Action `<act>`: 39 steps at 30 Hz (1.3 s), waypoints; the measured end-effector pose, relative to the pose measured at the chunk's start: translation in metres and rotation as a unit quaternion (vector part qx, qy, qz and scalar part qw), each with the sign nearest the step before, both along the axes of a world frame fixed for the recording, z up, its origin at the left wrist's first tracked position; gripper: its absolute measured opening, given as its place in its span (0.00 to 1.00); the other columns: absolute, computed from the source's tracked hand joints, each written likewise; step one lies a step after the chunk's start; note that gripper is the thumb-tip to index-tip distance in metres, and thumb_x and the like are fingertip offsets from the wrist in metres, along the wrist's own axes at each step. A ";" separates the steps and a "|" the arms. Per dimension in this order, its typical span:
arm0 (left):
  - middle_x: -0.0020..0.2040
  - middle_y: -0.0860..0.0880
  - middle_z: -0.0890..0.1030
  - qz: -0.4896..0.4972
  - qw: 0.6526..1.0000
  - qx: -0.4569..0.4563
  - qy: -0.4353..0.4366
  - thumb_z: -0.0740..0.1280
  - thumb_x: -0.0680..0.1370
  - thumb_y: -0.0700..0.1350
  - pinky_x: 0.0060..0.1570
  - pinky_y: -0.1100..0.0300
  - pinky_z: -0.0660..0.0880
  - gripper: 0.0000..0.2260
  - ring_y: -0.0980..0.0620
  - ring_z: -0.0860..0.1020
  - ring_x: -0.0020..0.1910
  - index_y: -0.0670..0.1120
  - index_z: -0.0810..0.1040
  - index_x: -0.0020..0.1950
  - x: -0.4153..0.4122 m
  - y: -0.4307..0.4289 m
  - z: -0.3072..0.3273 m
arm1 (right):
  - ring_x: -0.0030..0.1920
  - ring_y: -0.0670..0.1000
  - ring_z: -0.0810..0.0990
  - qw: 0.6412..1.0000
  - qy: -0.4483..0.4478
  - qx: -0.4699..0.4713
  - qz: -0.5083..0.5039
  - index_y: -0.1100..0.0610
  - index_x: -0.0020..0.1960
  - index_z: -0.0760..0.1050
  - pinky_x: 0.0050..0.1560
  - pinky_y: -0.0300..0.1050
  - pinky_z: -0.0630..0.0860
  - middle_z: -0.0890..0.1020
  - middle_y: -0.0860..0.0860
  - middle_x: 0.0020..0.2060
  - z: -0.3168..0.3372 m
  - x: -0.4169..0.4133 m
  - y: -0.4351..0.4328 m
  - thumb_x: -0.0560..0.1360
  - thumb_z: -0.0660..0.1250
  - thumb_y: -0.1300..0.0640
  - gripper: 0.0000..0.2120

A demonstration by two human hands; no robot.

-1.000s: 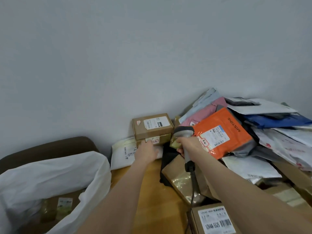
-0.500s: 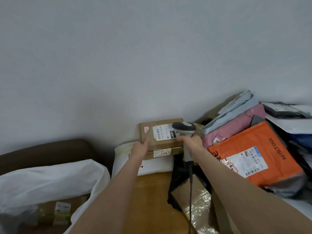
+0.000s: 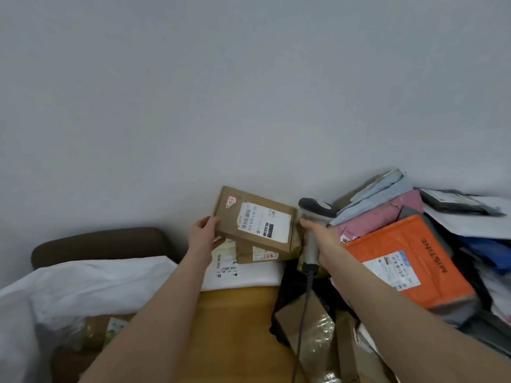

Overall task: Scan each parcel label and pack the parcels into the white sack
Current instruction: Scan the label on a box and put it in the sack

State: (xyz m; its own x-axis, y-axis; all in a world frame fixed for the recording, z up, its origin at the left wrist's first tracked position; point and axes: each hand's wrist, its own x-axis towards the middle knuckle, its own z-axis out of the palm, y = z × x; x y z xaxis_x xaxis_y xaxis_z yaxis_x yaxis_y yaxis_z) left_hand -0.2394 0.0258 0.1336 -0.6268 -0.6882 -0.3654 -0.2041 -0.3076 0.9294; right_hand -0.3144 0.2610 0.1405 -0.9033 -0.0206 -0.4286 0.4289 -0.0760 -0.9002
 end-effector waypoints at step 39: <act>0.56 0.46 0.80 -0.179 0.979 -0.083 -0.050 0.67 0.78 0.37 0.52 0.50 0.79 0.23 0.45 0.79 0.54 0.43 0.68 0.72 0.129 0.100 -0.024 | 0.25 0.50 0.75 0.995 -0.017 -0.028 0.091 0.66 0.50 0.76 0.28 0.43 0.74 0.79 0.56 0.28 0.005 0.198 0.052 0.75 0.69 0.61 0.08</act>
State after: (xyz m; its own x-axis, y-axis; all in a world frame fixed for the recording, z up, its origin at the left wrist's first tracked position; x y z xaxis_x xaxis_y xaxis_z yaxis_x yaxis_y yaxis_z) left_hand -0.1107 0.1259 0.1098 -0.8058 -0.4856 -0.3390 -0.3642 -0.0451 0.9302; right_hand -0.1165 0.3129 0.1458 -0.8678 -0.2074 -0.4516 0.4694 -0.0436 -0.8819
